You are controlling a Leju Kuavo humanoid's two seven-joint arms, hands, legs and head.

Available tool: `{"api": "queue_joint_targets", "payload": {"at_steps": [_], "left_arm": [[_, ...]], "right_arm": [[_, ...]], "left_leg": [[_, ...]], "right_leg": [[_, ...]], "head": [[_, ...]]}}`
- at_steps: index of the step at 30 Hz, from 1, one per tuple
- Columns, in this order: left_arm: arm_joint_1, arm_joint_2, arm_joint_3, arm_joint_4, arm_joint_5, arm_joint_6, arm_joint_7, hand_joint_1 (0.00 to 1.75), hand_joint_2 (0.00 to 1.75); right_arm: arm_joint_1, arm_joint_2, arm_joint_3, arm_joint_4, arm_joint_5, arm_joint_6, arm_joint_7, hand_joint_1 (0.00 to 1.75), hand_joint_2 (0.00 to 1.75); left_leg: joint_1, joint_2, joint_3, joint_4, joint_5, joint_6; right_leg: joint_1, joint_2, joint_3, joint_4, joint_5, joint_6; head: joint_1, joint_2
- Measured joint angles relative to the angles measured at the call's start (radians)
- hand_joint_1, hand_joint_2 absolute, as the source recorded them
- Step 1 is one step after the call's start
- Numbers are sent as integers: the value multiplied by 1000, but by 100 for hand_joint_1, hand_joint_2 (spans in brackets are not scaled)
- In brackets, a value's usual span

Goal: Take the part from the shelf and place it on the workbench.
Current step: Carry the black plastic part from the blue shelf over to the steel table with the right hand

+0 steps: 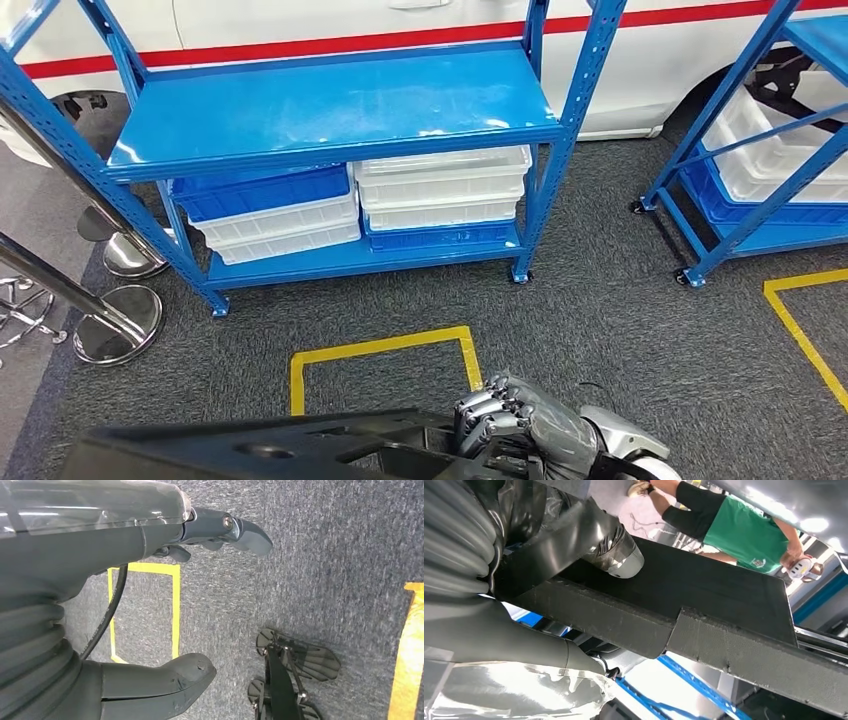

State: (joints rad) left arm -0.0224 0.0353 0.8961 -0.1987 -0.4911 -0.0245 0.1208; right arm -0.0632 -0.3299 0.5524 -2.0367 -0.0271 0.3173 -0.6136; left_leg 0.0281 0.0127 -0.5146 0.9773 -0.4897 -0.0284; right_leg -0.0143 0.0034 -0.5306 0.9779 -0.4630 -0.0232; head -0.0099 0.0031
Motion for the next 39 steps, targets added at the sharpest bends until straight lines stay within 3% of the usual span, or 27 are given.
{"api": "queue_joint_targets", "payload": {"at_steps": [2,3,4,6,7,8,9,11,13,14,15,16,18,20,21,24,26,28,29,30,31,32,34,35,37,39], "left_arm": [[0,3,0,0,-1,4,-3,0,175],[-1,8,0,0,-4,9,-10,0,175],[-3,15,1,0,-7,15,-22,0,175],[-11,32,3,-1,-22,21,-66,0,175],[-16,39,4,-1,-28,20,-84,0,175],[-20,42,4,-1,-35,18,-96,0,175],[-21,43,4,-2,-38,17,-99,0,175],[-23,45,4,-2,-41,15,-101,0,175],[-21,46,4,-2,-42,14,-101,0,175],[-20,46,4,-2,-43,13,-101,0,175],[-20,46,4,-2,-43,13,-101,0,175],[-20,46,4,-2,-43,13,-102,0,175],[-22,46,4,-2,-45,14,-104,0,175],[-23,47,4,-2,-51,18,-110,0,175],[-24,48,4,-2,-54,21,-112,0,175],[-28,49,3,-2,-60,23,-115,0,175],[-31,49,3,-2,-66,23,-119,0,175],[-29,49,3,-2,-71,23,-125,0,175],[-27,48,3,-2,-73,22,-127,0,175],[-26,48,3,-2,-75,21,-130,0,175],[-25,47,3,-2,-78,21,-134,0,175],[-24,47,3,-2,-81,20,-139,0,175],[-25,47,3,-2,-88,21,-147,0,175],[-26,48,3,-2,-91,22,-149,0,175],[-27,48,3,-2,-96,28,-151,0,175],[-28,48,3,-2,-99,32,-151,0,175]], "right_arm": [[-1,0,-1,0,4,0,-1,175,175],[-2,0,-1,1,5,4,-2,175,175],[-6,1,-1,4,8,7,-6,175,175],[-24,7,0,9,25,2,-19,175,175],[-33,10,1,10,33,-6,-26,175,175],[-37,13,2,9,39,-14,-30,175,175],[-37,13,2,8,39,-17,-32,175,175],[-39,13,2,7,40,-20,-34,175,175],[-40,13,3,7,40,-21,-35,175,175],[-39,14,3,7,40,-21,-34,175,175],[-39,14,4,7,40,-21,-34,175,175],[-39,14,4,7,40,-22,-34,175,175],[-40,14,4,8,40,-22,-34,175,175],[-44,14,5,7,41,-23,-33,175,175],[-48,15,6,7,41,-24,-31,175,175],[-69,23,14,7,33,-14,-15,175,175],[-96,34,23,8,21,-2,1,175,175],[-117,48,34,11,7,6,10,175,175],[-123,55,39,13,0,7,13,175,175],[-126,59,44,14,-6,7,15,175,175],[-129,62,47,15,-12,5,18,175,175],[-133,66,50,16,-17,5,21,175,175],[-143,71,55,16,-25,4,29,175,175],[-149,73,58,16,-27,3,33,175,175],[-157,76,65,15,-28,2,38,175,175],[-159,77,69,14,-27,1,39,175,175]], "left_leg": [[0,-2,-26,59,-44,0],[-1,-2,-60,139,-85,0],[-3,-4,-77,186,-101,3],[-13,-44,-32,123,-70,24],[-18,-59,13,39,-32,35],[-18,-69,43,-24,-8,44],[-15,-57,42,-28,-2,48],[-8,-30,37,-35,10,56],[-8,-3,30,-35,14,58],[-7,10,28,-34,15,57],[-6,23,27,-34,15,56],[-4,34,27,-34,15,53],[0,55,32,-34,14,45],[0,72,37,-33,10,30],[0,80,40,-34,10,22],[2,97,46,-36,8,-1],[5,60,23,15,-32,-8],[4,9,-42,152,-108,-8],[3,-2,-76,221,-135,-7],[1,-6,-96,261,-143,-6],[-1,-7,-97,261,-128,-3],[-1,-11,-78,219,-95,1],[-3,-42,-8,70,-24,13],[-4,-58,18,13,-4,18],[-9,-70,34,-30,1,25],[-8,-48,34,-34,10,34]], "right_leg": [[3,1,-6,0,5,-8],[7,5,-15,1,10,-15],[13,14,-24,3,17,-19],[24,52,-46,9,37,-15],[26,72,-53,10,46,-8],[26,87,-59,13,53,0],[27,82,-66,20,49,5],[26,47,-100,85,1,16],[16,14,-159,220,-76,29],[9,9,-182,279,-99,36],[3,5,-190,308,-105,42],[-2,1,-176,294,-91,47],[-9,-27,-91,158,-31,51],[-4,-65,-18,30,4,41],[1,-74,-6,6,7,34],[5,-47,-13,-3,16,10],[1,-27,-17,-12,27,-6],[3,-6,-26,-13,35,-16],[6,5,-30,-11,36,-18],[9,17,-33,-9,37,-20],[12,29,-34,-7,38,-20],[14,41,-33,-5,38,-20],[18,64,-31,-3,40,-16],[19,75,-33,-2,42,-12],[18,94,-38,-2,47,-2],[16,106,-46,-2,52,10]], "head": [[0,0],[0,0],[0,0],[0,0],[0,0],[0,0],[0,0],[1,0],[2,0],[2,0],[2,0],[2,0],[2,0],[2,0],[2,0],[2,0],[2,0],[1,0],[1,0],[1,0],[1,0],[1,0],[1,0],[1,0],[1,0],[1,0]]}}
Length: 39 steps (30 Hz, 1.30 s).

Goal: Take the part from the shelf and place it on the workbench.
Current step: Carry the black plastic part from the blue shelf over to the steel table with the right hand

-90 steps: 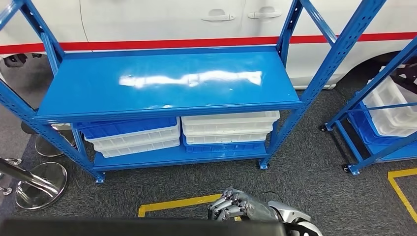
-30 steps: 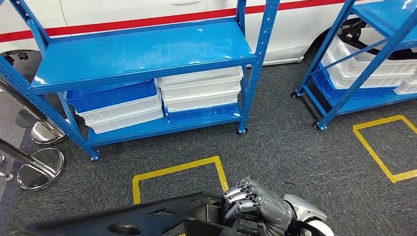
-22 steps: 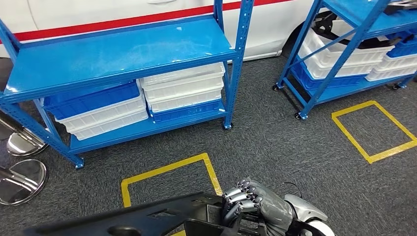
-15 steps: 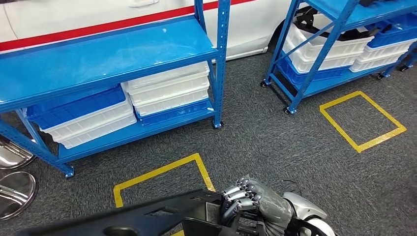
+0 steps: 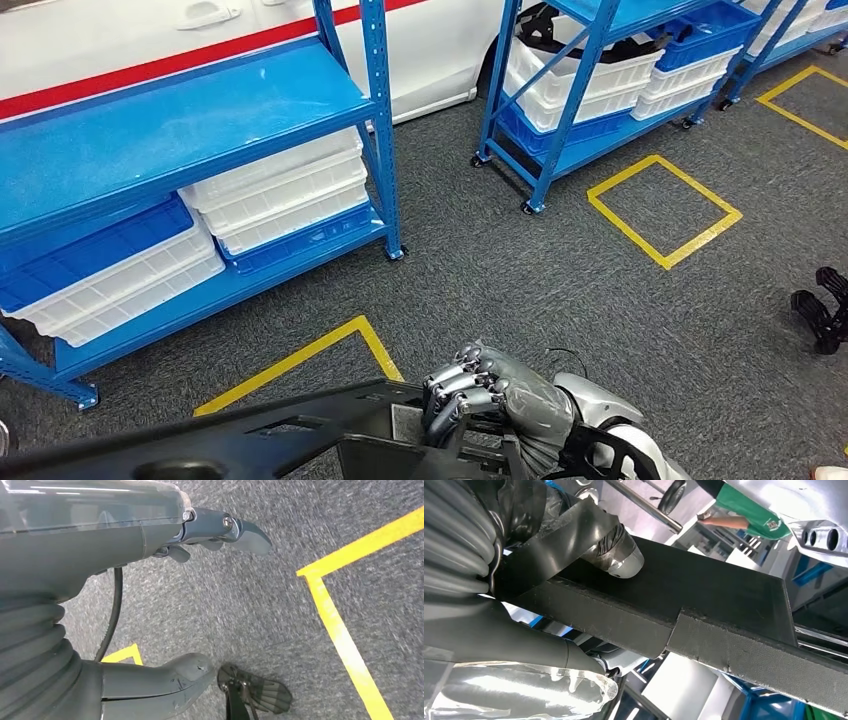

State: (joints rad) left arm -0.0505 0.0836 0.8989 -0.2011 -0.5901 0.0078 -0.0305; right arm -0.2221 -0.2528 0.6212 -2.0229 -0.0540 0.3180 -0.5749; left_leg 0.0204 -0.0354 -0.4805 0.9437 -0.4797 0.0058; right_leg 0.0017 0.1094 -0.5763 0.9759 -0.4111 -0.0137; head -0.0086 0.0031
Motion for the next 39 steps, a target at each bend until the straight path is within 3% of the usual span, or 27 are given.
{"api": "queue_joint_targets", "payload": {"at_steps": [2,4,5,6,7,9,11,13,14,16,18,20,21,22,23,24,25,27,29,31,33,35,36,37,39], "left_arm": [[-2,0,0,0,-5,0,0,0,175],[1,0,0,0,-10,0,1,0,175],[4,1,0,0,-11,0,2,0,175],[6,1,0,0,-11,0,2,0,175],[7,2,0,0,-12,0,3,0,175],[7,2,0,0,-12,2,4,0,175],[8,2,0,0,-12,7,5,0,175],[8,1,0,0,-12,16,6,0,175],[8,0,0,0,-13,19,6,0,175],[7,-2,0,0,-18,23,6,0,175],[4,-7,0,0,-23,22,3,0,175],[5,-12,0,0,-25,22,-2,0,175],[8,-13,0,0,-27,21,-3,0,175],[10,-14,0,0,-31,22,-3,0,175],[11,-15,0,0,-35,25,-4,0,175],[12,-16,0,0,-40,33,-6,0,175],[12,-17,0,0,-45,42,-8,0,175],[11,-17,-1,0,-56,61,-12,0,175],[11,-17,-1,0,-60,70,-14,0,175],[9,-18,-1,0,-61,69,-14,0,175],[6,-19,-1,0,-61,64,-14,0,175],[8,-19,-1,0,-61,57,-13,0,175],[10,-19,-1,0,-61,53,-11,0,175],[12,-20,-1,0,-61,49,-9,0,175],[13,-20,-1,0,-61,44,-6,0,175]], "right_arm": [[-6,0,1,-4,2,-2,1,175,175],[-14,1,5,-7,3,-2,1,175,175],[-16,2,8,-7,3,-2,2,175,175],[-16,3,13,-7,4,-3,2,175,175],[-16,3,18,-7,5,-3,2,175,175],[-14,5,25,-9,6,-6,0,175,175],[-14,7,30,-15,5,-9,-2,175,175],[-15,10,35,-20,1,-11,-3,175,175],[-15,12,38,-21,-3,-10,-2,175,175],[-16,14,42,-21,-13,-5,-1,175,175],[-20,18,45,-21,-23,3,-1,175,175],[-25,25,46,-21,-31,10,-1,175,175],[-26,29,47,-21,-35,14,0,175,175],[-25,31,48,-20,-42,19,0,175,175],[-25,34,49,-20,-51,25,0,175,175],[-25,36,49,-19,-61,32,0,175,175],[-24,38,49,-19,-70,38,1,175,175],[-24,43,49,-18,-81,44,3,175,175],[-24,46,49,-18,-86,47,5,175,175],[-22,47,49,-18,-90,49,7,175,175],[-20,49,49,-18,-95,54,10,175,175],[-19,53,50,-18,-101,58,13,175,175],[-18,55,50,-18,-103,59,14,175,175],[-17,57,50,-17,-106,60,15,175,175],[-14,60,51,-14,-110,60,16,175,175]], "left_leg": [[4,23,-2,-6,11,13],[4,46,-8,-6,15,19],[3,58,-11,-5,15,19],[3,71,-13,-3,14,19],[2,82,-14,-2,13,18],[3,99,-12,0,10,14],[2,112,-6,0,5,7],[-1,128,0,2,-2,-4],[-4,137,2,2,-5,-10],[-4,155,5,1,-10,-21],[0,127,-4,32,-38,-30],[3,69,-55,147,-104,-33],[4,52,-93,224,-137,-34],[3,44,-126,285,-154,-35],[3,41,-144,313,-151,-35],[3,39,-143,298,-126,-35],[4,35,-122,243,-86,-33],[7,-2,-62,96,-13,-29],[6,-29,-32,24,7,-21],[4,-16,-30,19,7,-10],[5,5,-29,16,13,5],[3,29,-29,14,15,16],[1,41,-30,14,14,18],[-1,53,-31,15,13,19],[-2,74,-31,15,11,20]], "right_leg": [[1,-32,-25,45,-33,9],[-2,-82,-83,171,-109,18],[-6,-94,-115,243,-143,23],[-10,-100,-136,291,-159,27],[-14,-104,-141,308,-157,29],[-18,-112,-106,251,-117,31],[-15,-145,-34,122,-66,26],[-5,-177,16,26,-41,14],[-1,-181,21,11,-42,8],[0,-159,19,7,-39,-5],[-4,-138,20,-2,-33,-20],[-5,-118,20,-6,-30,-30],[-4,-106,19,-5,-30,-33],[-3,-94,19,-4,-30,-33],[-2,-81,20,-2,-30,-34],[-2,-68,21,-1,-31,-33],[-2,-55,23,1,-32,-32],[-2,-31,26,5,-35,-26],[-2,-9,22,8,-35,-15],[-3,10,14,8,-30,-3],[-3,-19,-1,35,-48,7],[-4,-77,-49,141,-110,15],[-6,-93,-85,215,-146,19],[-8,-100,-116,280,-171,22],[-10,-104,-140,328,-174,24]], "head": [[1,0],[2,0],[2,0],[2,0],[2,0],[2,0],[2,0],[2,0],[1,0],[1,0],[1,0],[1,0],[1,0],[1,0],[1,0],[1,0],[1,0],[1,0],[0,0],[0,0],[0,0],[1,0],[1,0],[1,0],[1,0]]}}
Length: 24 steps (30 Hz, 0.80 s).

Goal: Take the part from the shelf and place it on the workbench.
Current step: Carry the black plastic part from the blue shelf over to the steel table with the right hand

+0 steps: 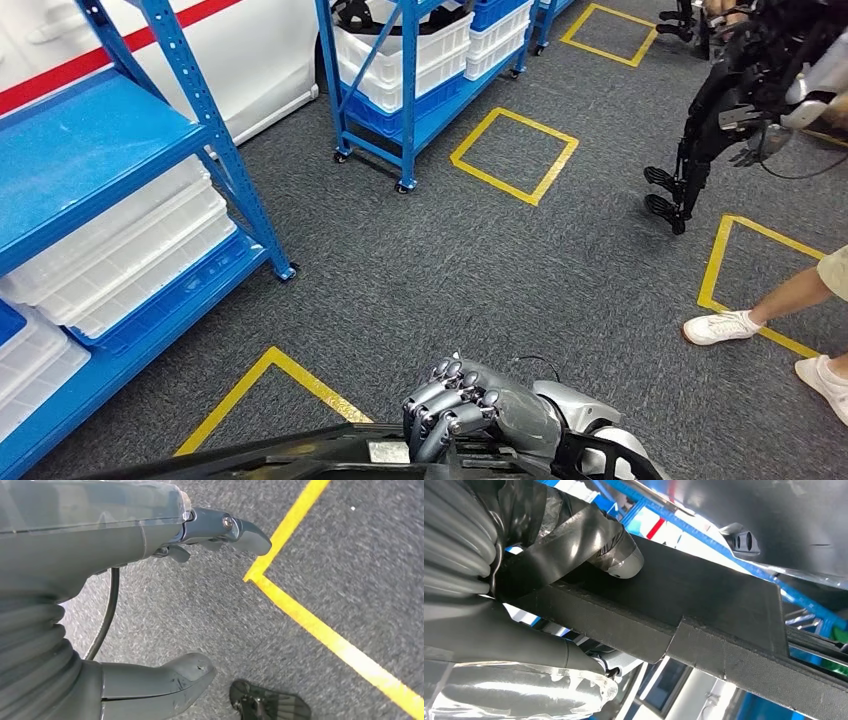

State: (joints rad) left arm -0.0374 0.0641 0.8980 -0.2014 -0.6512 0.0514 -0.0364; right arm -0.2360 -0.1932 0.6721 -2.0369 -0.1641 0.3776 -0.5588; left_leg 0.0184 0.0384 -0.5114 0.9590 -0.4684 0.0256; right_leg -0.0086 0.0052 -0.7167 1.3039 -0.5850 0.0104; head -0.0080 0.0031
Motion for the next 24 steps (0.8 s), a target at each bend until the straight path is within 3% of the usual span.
{"api": "queue_joint_targets", "payload": {"at_steps": [2,4,5,7,9,11,13,15,16,17,19,20,22,24], "left_arm": [[-2,0,0,0,0,-5,2,0,175],[-3,-3,0,0,0,-12,3,0,175],[-3,-5,0,0,0,-16,3,0,175],[-2,-8,0,0,1,-24,3,0,175],[-4,-11,0,0,1,-30,3,0,175],[-5,-13,1,0,2,-35,3,0,175],[-1,-13,4,0,3,-40,2,0,175],[4,-13,7,0,3,-43,1,0,175],[5,-13,7,0,3,-44,0,0,175],[5,-13,7,0,3,-45,0,0,175],[4,-13,8,0,3,-45,0,0,175],[3,-13,9,0,3,-46,-1,0,175],[3,-13,11,0,2,-48,-2,0,175],[1,-13,15,0,2,-51,-3,0,175]], "right_arm": [[2,3,1,1,-3,0,2,175,175],[2,6,1,1,-7,-1,2,175,175],[2,9,1,1,-9,-2,2,175,175],[6,12,1,1,-14,-3,1,175,175],[11,14,1,1,-17,-4,0,175,175],[15,19,1,0,-17,-6,-1,175,175],[21,25,1,1,-17,-10,-1,175,175],[30,29,1,3,-16,-13,-1,175,175],[34,29,1,4,-16,-14,-1,175,175],[37,30,1,6,-16,-15,-1,175,175],[39,33,1,8,-15,-16,-1,175,175],[40,34,1,9,-14,-15,-1,175,175],[41,36,1,11,-11,-14,2,175,175],[44,37,1,14,-4,-13,4,175,175]], "left_leg": [[-1,15,3,0,-2,-2],[-3,30,10,0,-7,-7],[-4,37,12,1,-9,-11],[-6,54,16,0,-14,-21],[-7,66,21,-1,-19,-31],[-5,32,5,42,-54,-39],[-3,-18,-56,172,-123,-43],[-3,-32,-119,292,-161,-46],[-2,-33,-127,299,-147,-48],[-1,-35,-117,268,-116,-48],[3,-59,-58,128,-37,-49],[5,-77,-32,68,-15,-46],[5,-99,-7,12,-4,-37],[2,-82,-6,10,-2,-22]], "right_leg": [[1,-7,42,-80,51,-4],[10,-45,120,-225,107,-18],[17,-64,148,-279,122,-25],[27,-78,163,-318,124,-35],[23,-55,162,-326,131,-42],[16,-34,167,-339,139,-52],[14,-13,167,-340,142,-59],[15,11,167,-337,140,-61],[15,24,168,-336,139,-60],[14,36,170,-335,138,-58],[13,60,174,-330,134,-52],[13,71,174,-327,132,-47],[13,91,169,-322,131,-36],[10,101,161,-319,132,-26]], "head": [[0,0],[0,0],[0,0],[0,0],[0,0],[0,0],[-1,0],[-1,0],[-1,0],[-1,0],[-1,0],[-1,0],[-1,0],[-1,0]]}}
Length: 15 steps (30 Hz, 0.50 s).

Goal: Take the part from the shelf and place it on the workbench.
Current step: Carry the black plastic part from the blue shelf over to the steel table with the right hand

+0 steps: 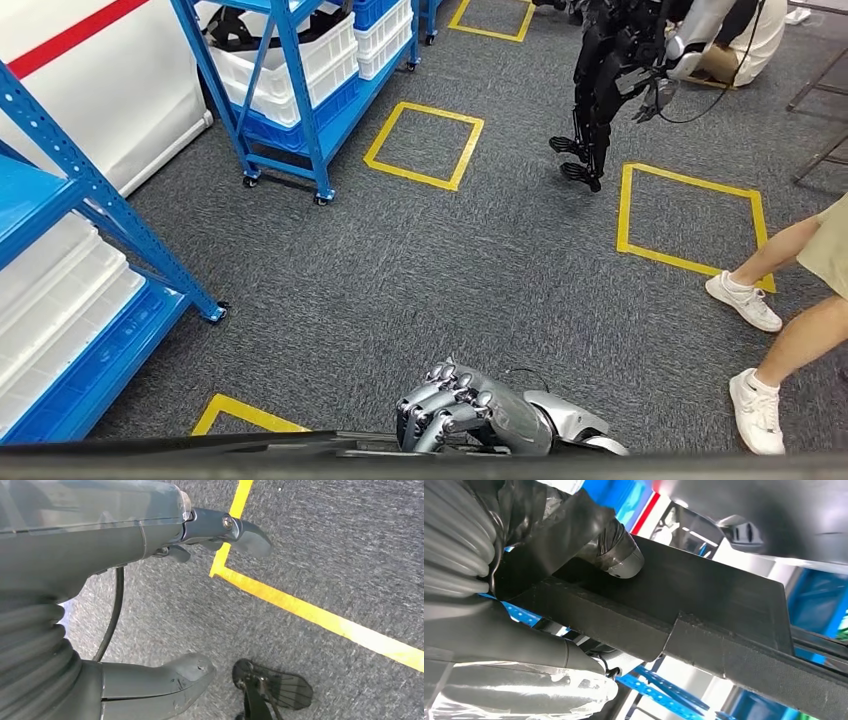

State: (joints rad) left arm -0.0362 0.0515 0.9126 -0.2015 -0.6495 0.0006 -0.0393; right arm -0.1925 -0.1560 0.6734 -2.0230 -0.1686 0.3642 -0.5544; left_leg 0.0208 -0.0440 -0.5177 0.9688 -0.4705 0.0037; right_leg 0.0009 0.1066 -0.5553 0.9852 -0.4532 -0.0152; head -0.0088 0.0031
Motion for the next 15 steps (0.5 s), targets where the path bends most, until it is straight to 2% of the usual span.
{"api": "queue_joint_targets", "payload": {"at_steps": [2,4,5,6,7,8,9,11,12,13,15], "left_arm": [[-3,1,4,0,-1,-2,-1,0,175],[-1,2,6,0,-3,-2,-1,0,175],[1,2,8,0,-3,-2,0,0,175],[3,2,8,0,-4,-2,0,0,175],[3,2,8,0,-6,-3,0,0,175],[3,2,8,0,-7,-4,0,0,175],[1,2,8,0,-10,-5,-1,0,175],[-3,0,8,0,-12,-7,-3,0,175],[-4,-1,8,0,-12,-8,-3,0,175],[-4,-1,8,0,-12,-9,-4,0,175],[-5,-2,8,0,-13,-10,-4,0,175]], "right_arm": [[2,0,0,3,5,0,2,175,175],[3,1,1,6,6,-1,3,175,175],[4,1,1,8,6,-1,3,175,175],[6,1,2,10,6,-2,4,175,175],[8,1,3,12,6,-2,5,175,175],[10,1,5,13,6,-2,6,175,175],[10,2,7,14,7,-2,7,175,175],[8,4,9,14,7,-3,8,175,175],[7,5,10,13,7,-3,9,175,175],[6,6,12,13,7,-3,9,175,175],[5,7,15,12,7,-3,10,175,175]], "left_leg": [[-1,19,0,-2,5,15],[-4,40,-1,-3,5,23],[-6,52,-1,-3,4,25],[-8,63,-1,-3,2,26],[-10,74,0,-3,1,27],[-12,84,2,-3,-1,28],[-13,93,5,-3,-2,27],[-14,109,12,-4,-6,24],[-14,116,13,-4,-8,21],[-14,124,15,-5,-10,17],[-16,141,19,-9,-12,9]], "right_leg": [[-1,-38,-20,42,-27,9],[-1,-87,-77,164,-94,16],[-3,-96,-114,237,-126,19],[-5,-99,-142,293,-144,20],[-5,-101,-154,315,-143,19],[-4,-102,-144,294,-122,16],[0,-107,-113,233,-87,9],[16,-144,-31,76,-26,-12],[24,-159,-5,24,-12,-22],[30,-168,7,-2,-8,-29],[31,-151,8,-13,-3,-36]], "head": [[0,0],[0,0],[0,0],[0,0],[0,0],[0,0],[0,0],[0,0],[0,0],[0,0],[0,0]]}}
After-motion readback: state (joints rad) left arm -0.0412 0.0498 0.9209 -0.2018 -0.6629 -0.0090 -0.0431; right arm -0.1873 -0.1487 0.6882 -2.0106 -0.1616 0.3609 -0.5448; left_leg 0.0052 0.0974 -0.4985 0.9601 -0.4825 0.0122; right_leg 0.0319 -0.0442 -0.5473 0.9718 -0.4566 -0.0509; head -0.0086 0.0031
